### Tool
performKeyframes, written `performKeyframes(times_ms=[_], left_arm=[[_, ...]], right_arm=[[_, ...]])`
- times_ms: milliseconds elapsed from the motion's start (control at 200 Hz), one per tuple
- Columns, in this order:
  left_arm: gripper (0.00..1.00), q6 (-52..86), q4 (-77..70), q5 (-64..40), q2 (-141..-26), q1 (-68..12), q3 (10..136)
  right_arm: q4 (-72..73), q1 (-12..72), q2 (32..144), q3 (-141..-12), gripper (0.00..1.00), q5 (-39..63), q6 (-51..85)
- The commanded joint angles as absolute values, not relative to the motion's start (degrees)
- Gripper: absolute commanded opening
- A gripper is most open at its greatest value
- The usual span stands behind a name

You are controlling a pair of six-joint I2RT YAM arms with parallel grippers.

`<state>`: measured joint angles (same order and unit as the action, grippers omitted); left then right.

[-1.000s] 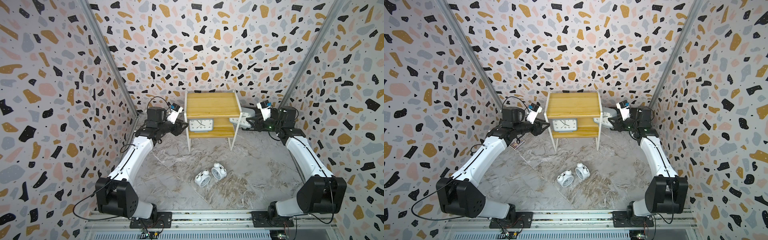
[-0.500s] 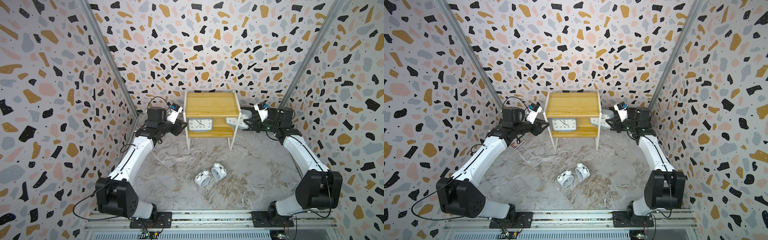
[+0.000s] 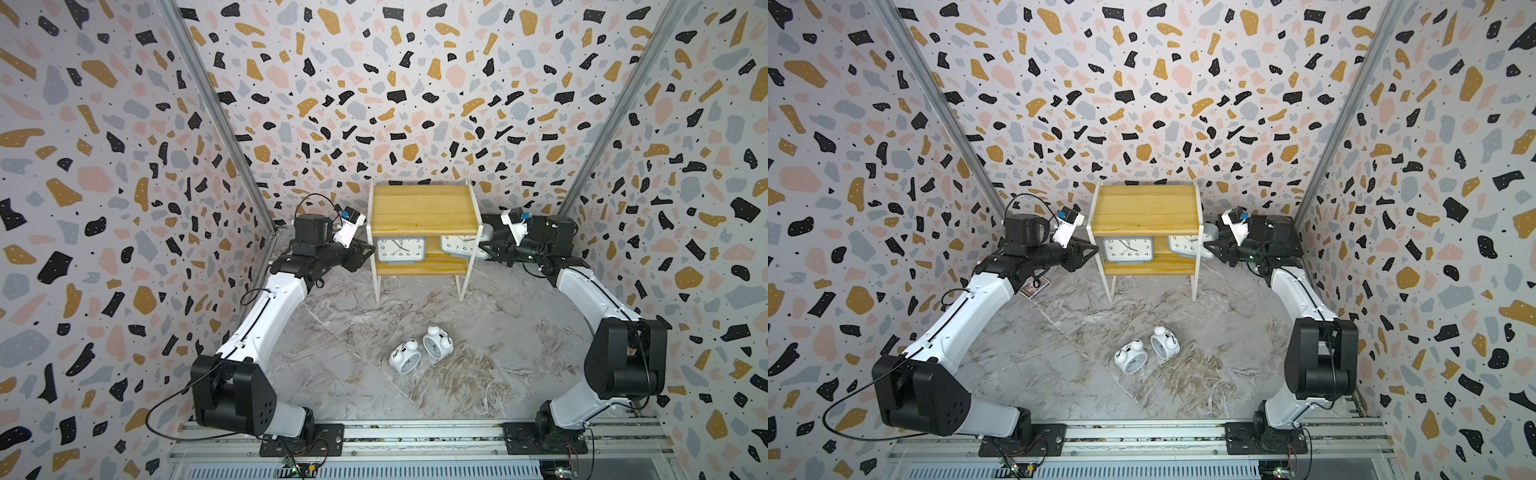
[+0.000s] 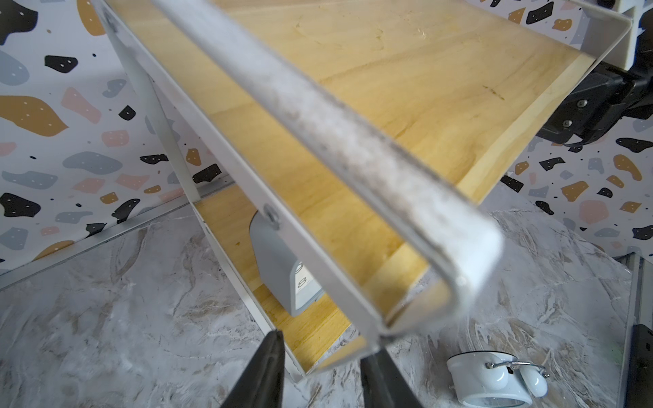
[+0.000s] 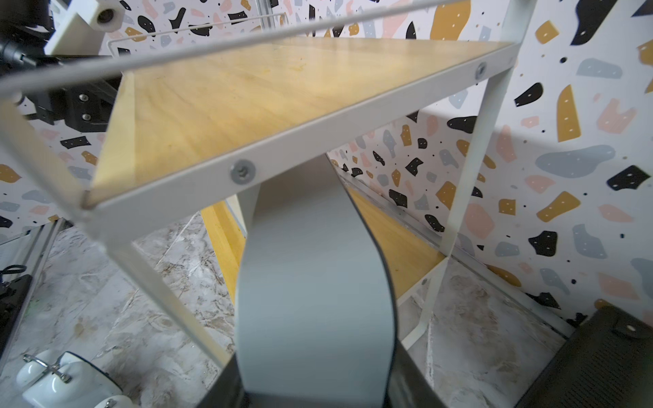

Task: Place the alarm clocks on the shelf by style
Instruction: Place the alarm on the shelf.

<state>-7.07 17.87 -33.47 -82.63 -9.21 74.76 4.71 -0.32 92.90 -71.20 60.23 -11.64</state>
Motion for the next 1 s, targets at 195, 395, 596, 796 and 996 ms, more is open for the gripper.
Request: performKeyframes(times_ms=[195, 395, 596, 796, 996], left_arm=[[0.37, -6.2, 16.7, -29.6, -82.1, -8.4, 74.7], [0.37, -6.1, 16.3, -31.2, -82.4, -8.4, 74.8], [0.37, -6.4, 16.3, -32.5, -82.4, -8.3, 74.7], [0.37, -6.6, 16.2, -33.0, -82.5, -8.3, 74.5], [0.37, -6.8, 16.5, -33.3, -82.5, -8.3, 74.5]], right_arm=[[5.9, -0.4, 93.4, -74.0, 0.25, 67.1, -13.8], [7.8, -0.4, 94.9, -73.9, 0.25, 69.2, -13.4], [10.4, -0.3, 96.5, -73.8, 0.25, 71.0, -12.0], [15.0, -0.3, 98.5, -73.9, 0.25, 71.7, -8.7], [16.4, 0.1, 99.9, -74.3, 0.25, 72.0, -7.5]])
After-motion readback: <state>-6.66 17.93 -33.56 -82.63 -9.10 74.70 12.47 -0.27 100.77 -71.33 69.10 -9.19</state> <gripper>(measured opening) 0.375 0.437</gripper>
